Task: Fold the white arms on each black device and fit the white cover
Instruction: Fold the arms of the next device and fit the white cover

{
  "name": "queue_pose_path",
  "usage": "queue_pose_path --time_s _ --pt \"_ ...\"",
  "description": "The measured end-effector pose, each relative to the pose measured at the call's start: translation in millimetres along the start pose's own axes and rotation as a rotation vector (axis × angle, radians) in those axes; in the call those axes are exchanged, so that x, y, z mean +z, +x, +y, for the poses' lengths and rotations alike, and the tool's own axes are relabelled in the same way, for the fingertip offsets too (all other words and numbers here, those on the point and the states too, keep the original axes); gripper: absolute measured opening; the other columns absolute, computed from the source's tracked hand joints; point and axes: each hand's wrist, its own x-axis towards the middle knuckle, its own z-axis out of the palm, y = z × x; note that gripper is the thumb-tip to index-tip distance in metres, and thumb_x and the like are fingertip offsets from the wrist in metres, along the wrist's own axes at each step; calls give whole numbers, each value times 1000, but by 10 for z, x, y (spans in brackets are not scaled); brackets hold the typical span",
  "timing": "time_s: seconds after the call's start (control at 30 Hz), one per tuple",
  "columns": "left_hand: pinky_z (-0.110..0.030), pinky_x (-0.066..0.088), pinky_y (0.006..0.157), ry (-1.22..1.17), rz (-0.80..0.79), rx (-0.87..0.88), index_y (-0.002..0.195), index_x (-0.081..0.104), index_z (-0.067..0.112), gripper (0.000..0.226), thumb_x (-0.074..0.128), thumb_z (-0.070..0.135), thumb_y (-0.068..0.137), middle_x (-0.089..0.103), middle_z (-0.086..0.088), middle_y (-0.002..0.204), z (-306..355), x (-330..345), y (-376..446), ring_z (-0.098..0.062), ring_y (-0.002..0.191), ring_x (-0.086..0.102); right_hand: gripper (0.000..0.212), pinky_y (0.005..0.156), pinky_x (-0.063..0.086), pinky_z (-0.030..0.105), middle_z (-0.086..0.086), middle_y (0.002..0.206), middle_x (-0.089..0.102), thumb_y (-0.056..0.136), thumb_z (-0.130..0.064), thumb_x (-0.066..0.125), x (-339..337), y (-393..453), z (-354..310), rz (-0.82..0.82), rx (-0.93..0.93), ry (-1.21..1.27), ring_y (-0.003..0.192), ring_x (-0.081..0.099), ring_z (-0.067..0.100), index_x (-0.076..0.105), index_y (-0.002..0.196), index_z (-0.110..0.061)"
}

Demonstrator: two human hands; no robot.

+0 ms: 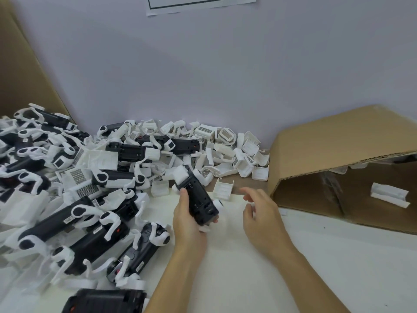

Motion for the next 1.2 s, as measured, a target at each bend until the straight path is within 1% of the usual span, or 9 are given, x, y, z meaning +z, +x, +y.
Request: queue_pose_path --time_s 0.13,0.27,0.4,0.53,0.67,0.8,0.9,1.03,1.2 --pt "-25 43 39 -109 60 -45 91 63 10 35 49 40 101 65 -4 58 51 -50 -35 -21 40 54 29 72 38 6 -7 98 59 97 -5 50 31 31 11 147 45 -31 84 56 4 67 119 -12" --pt "-24 42 39 -97 44 -55 88 63 10 37 48 40 102 64 -5 56 66 5 -11 -21 40 55 17 67 39 7 -6 81 64 97 -18 57 34 131 -19 181 168 -50 80 55 3 71 104 -11" --pt "-24 42 38 -74 -9 -39 88 63 8 39 46 39 102 63 -6 55 56 22 1 -23 39 55 34 77 40 28 0 85 65 91 -46 64 144 338 -113 104 339 -97 96 49 13 71 97 -13" --pt "-25 41 38 -51 -39 -48 91 63 7 38 45 39 102 63 -6 57 67 23 21 -22 41 55 41 52 37 28 2 68 62 86 -46 65 304 516 -234 73 409 -249 71 55 14 63 62 -12" --pt "-25 40 38 -23 -39 -48 91 64 7 37 45 37 102 63 -7 58 63 25 26 -22 42 55 17 63 46 30 -2 80 64 90 -26 59 339 533 -273 177 378 -184 80 60 19 63 77 -16" --pt "-24 41 37 5 -44 -26 91 66 9 36 45 35 103 65 -9 61 65 42 27 -23 44 58 20 51 40 23 -2 70 59 92 -20 59 229 264 -232 368 268 62 63 58 9 48 75 -19" --pt "-25 42 39 30 -54 -24 89 68 10 37 45 35 103 65 -8 62 47 49 -2 -22 45 58 18 49 49 25 3 71 64 92 -15 63 107 101 -158 310 276 226 55 65 11 53 77 -16" --pt "-26 42 38 54 -89 -39 85 71 11 39 46 36 102 65 -11 64 21 72 -55 -23 45 58 15 61 49 11 -3 86 67 89 -5 68 8 36 -139 276 298 382 73 65 1 61 88 -18" --pt "-28 44 39 72 -181 -48 69 80 19 46 49 41 95 68 -9 66 23 128 -72 -24 47 59 28 70 52 14 -4 98 74 89 0 66 -21 14 -143 166 287 604 85 69 0 71 111 -18"
